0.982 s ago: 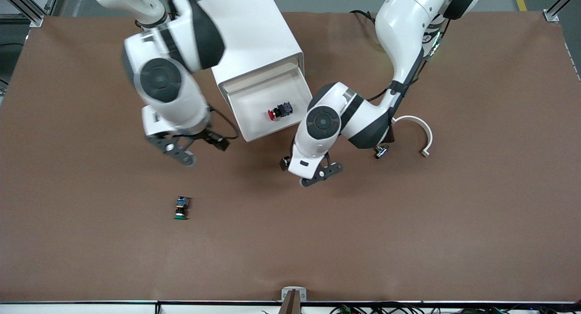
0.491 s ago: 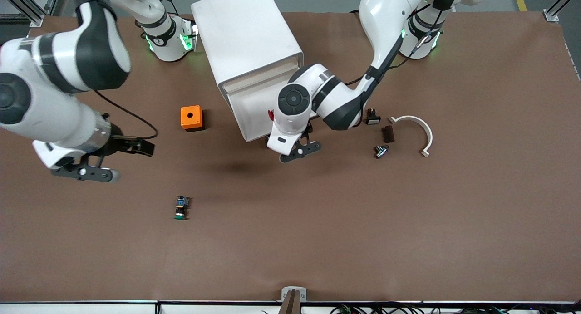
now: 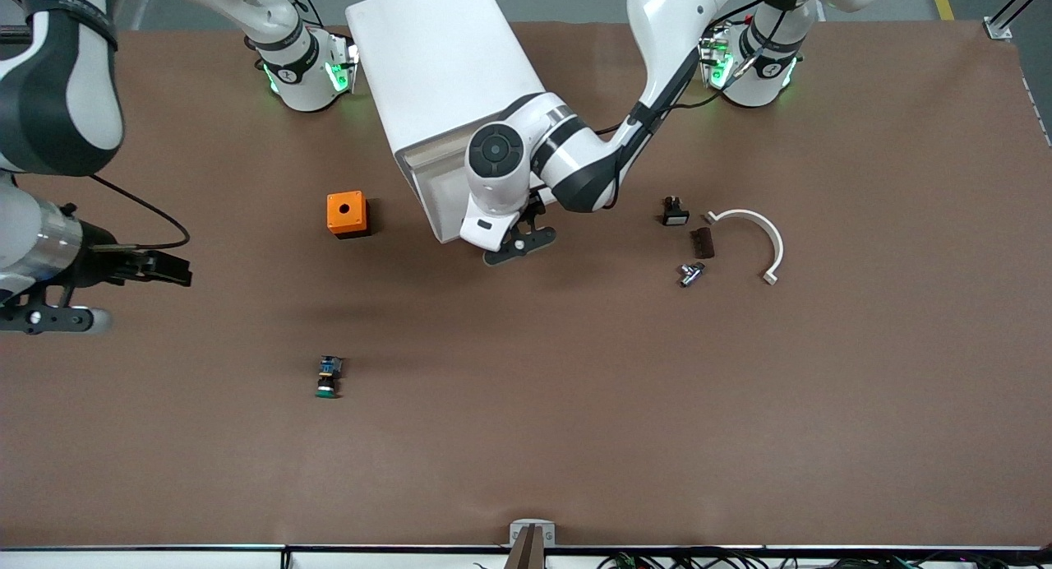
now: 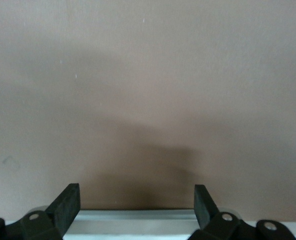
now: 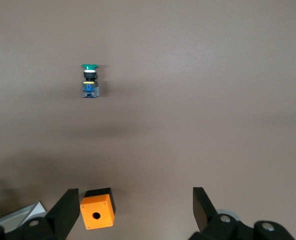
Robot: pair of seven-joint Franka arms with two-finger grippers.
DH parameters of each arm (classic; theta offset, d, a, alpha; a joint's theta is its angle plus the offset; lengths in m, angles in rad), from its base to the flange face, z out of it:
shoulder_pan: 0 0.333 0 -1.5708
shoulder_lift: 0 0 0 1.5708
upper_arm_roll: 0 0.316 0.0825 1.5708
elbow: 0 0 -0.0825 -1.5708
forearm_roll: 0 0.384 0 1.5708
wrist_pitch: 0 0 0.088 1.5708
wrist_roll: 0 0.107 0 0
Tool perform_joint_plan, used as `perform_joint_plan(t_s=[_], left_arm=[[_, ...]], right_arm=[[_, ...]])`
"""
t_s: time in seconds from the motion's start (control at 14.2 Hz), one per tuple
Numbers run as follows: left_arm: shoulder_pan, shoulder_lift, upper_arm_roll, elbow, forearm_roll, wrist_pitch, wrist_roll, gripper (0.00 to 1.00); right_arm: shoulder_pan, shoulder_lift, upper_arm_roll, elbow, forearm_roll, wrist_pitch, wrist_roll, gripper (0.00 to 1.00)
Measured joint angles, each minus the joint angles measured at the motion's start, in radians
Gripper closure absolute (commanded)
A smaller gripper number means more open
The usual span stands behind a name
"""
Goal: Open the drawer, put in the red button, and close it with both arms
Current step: 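Push the drawer shut with the left gripper while the right gripper withdraws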
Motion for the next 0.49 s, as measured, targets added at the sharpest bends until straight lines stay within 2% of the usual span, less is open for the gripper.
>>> perform_joint_plan(t_s=[0.49], left_arm=[[-0.013, -0.001, -0.053, -0.019, -0.054, 0.0, -0.085, 0.0]], right_arm=[[-0.115, -0.018, 0.0, -0.002, -0.008, -0.01, -0.152, 0.0]])
